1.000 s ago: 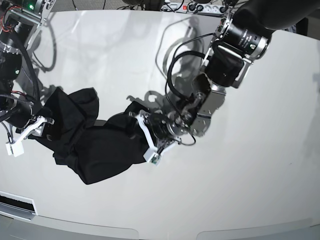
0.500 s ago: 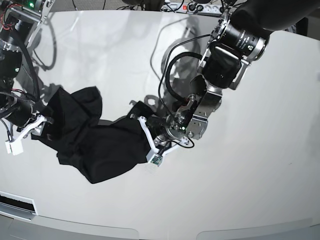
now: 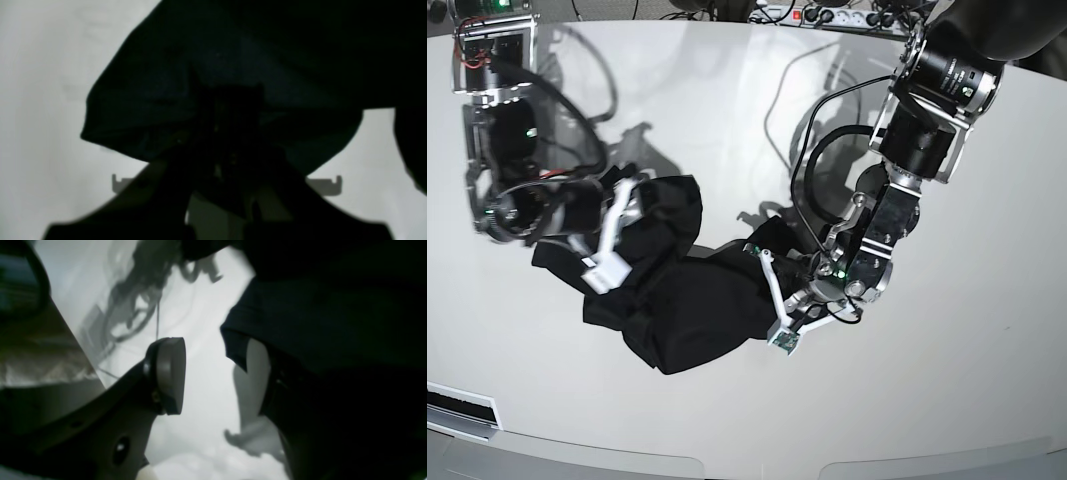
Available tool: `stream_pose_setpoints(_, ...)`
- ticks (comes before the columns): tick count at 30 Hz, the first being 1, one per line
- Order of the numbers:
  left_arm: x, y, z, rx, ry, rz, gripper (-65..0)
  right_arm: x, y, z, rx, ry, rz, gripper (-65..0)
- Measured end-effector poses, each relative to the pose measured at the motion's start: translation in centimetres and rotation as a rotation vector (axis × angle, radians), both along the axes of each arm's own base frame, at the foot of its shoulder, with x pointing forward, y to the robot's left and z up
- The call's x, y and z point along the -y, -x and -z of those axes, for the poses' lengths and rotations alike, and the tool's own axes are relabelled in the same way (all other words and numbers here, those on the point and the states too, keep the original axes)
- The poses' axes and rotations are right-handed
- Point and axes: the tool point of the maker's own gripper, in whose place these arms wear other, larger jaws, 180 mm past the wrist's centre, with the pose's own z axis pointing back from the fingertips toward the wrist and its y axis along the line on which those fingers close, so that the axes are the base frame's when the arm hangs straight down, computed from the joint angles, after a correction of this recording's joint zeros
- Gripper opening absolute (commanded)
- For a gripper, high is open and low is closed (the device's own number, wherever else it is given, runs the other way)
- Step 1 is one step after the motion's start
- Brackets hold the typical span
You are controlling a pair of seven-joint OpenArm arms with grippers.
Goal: Layout the t-shirt on the table in an organized manner, then fold the t-shirt properly
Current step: 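Grasp the shirt edge with the left gripper beside the right gripper, then lift the shirt with both grippers and pull them apart to spread it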
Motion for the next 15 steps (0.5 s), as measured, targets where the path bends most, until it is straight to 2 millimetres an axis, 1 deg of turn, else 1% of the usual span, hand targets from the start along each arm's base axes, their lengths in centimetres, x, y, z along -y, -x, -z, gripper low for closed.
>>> stream_pose_setpoints(2, -0.4, 0.4, 0.4, -0.011, -0.008, -0.003, -65.0, -0.7, 0.1, 0.8, 0.028, 0.049, -0.031, -33.4)
stream_pose_setpoints(5, -0.3, 0.9, 0.9, -0.018, 0.004, -0.006, -65.0, -1.7, 0.1, 2.0, 0.061, 0.131, -0.062, -33.3)
stream_pose_setpoints(8, -0.1, 1.9, 1.8, -0.041, 0.024, -0.010, -65.0, -3.4, -0.3, 2.1, 0.105, 0.137, -0.065, -33.3)
stream_pose_setpoints(9, -0.1, 2.3, 2.1, -0.048, 0.025, -0.010, -65.0, -3.6, -0.6, 2.1, 0.122, 0.147, -0.063, -33.1)
stream_pose_setpoints(10, 0.0, 2.5, 2.2, -0.039, 0.034, -0.009, -65.0, -3.7, -0.8, 2.3, 0.136, 0.167, -0.064, -31.6)
stream_pose_setpoints(12, 0.0, 2.7, 2.4, -0.036, 0.039, -0.011, -65.0, -3.4, -1.4, 2.8, 0.173, 0.233, -0.060, -25.7)
stream_pose_setpoints(13, 0.0, 2.8, 2.5, -0.038, 0.038, -0.011, -65.0, -2.7, -2.0, 3.3, 0.181, 0.290, -0.018, -23.0)
stream_pose_setpoints(15, -0.2, 2.8, 2.5, -0.038, 0.037, -0.012, -65.0, -1.3, -3.2, 3.9, 0.220, 0.404, 0.041, -20.1)
